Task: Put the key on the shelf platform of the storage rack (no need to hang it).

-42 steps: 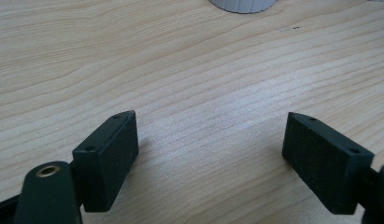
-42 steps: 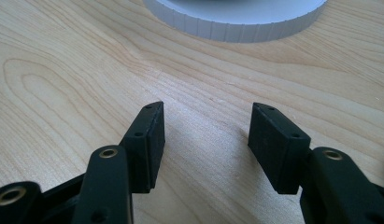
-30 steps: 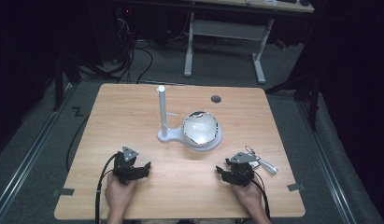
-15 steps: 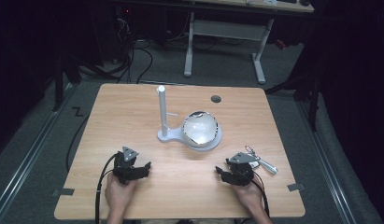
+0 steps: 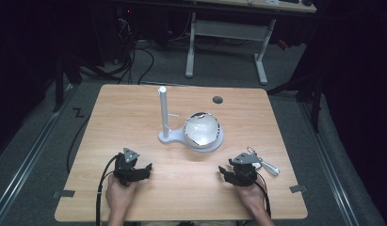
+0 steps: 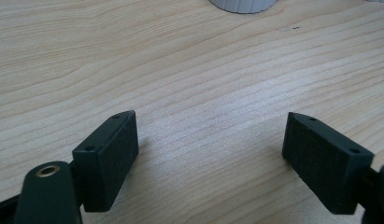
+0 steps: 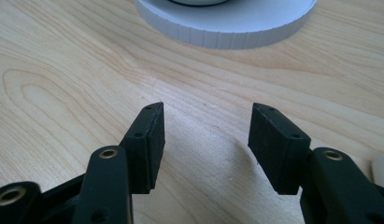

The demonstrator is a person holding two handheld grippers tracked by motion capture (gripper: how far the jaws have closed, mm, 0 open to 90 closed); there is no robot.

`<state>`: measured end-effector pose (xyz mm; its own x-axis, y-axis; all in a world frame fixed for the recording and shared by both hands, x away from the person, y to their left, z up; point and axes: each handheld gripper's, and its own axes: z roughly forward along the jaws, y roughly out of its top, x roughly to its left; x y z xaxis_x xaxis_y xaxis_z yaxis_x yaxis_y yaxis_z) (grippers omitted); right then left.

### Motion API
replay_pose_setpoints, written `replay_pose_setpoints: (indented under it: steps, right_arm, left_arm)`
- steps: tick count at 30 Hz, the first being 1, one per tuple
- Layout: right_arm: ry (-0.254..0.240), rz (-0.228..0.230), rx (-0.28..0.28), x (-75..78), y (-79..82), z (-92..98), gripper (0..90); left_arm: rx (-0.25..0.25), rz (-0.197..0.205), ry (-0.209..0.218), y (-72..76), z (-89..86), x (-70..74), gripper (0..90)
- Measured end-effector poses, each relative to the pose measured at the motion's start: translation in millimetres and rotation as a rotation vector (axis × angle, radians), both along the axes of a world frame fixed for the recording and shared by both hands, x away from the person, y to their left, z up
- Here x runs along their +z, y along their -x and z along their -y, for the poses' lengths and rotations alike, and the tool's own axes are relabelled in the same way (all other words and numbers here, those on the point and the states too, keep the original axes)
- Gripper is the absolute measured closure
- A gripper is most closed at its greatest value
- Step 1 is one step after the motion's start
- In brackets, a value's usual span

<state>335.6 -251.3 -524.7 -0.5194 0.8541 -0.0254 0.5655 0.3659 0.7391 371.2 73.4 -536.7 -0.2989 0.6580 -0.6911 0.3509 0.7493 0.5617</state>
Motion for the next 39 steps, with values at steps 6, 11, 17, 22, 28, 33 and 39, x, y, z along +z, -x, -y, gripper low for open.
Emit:
replay_pose_setpoints:
  steps: [6,11,17,22,28,33,39]
  right_arm:
    - [-0.009,0.01,-0.005,6.7,1.3,2.4,47.0]
    - [-0.022,0.016,-0.014,10.2,2.6,7.3,47.2]
    - [-0.039,0.025,-0.025,15.2,5.1,14.5,47.8]
    - [-0.041,0.029,-0.038,19.8,5.6,21.7,48.1]
    - [-0.065,0.042,-0.072,28.9,5.9,34.8,48.2]
    - [-0.082,0.039,-0.093,31.7,6.4,43.0,48.2]
    - [-0.099,0.042,-0.124,34.1,7.4,56.1,48.2]
  left_arm:
    - [-0.001,0.0,-0.001,0.0,0.0,0.0,18.7]
    - [0.0,0.0,-0.001,0.0,0.1,-0.1,18.7]
    - [-0.001,0.001,-0.002,0.0,0.0,-0.1,18.7]
    - [-0.001,0.0,-0.001,0.0,0.0,-0.1,18.7]
    - [-0.002,0.001,-0.002,0.0,-0.2,-0.1,18.7]
    - [-0.01,0.004,-0.008,0.1,-0.6,-0.4,18.7]
    - [-0.008,0.003,-0.008,0.1,-0.5,-0.3,18.7]
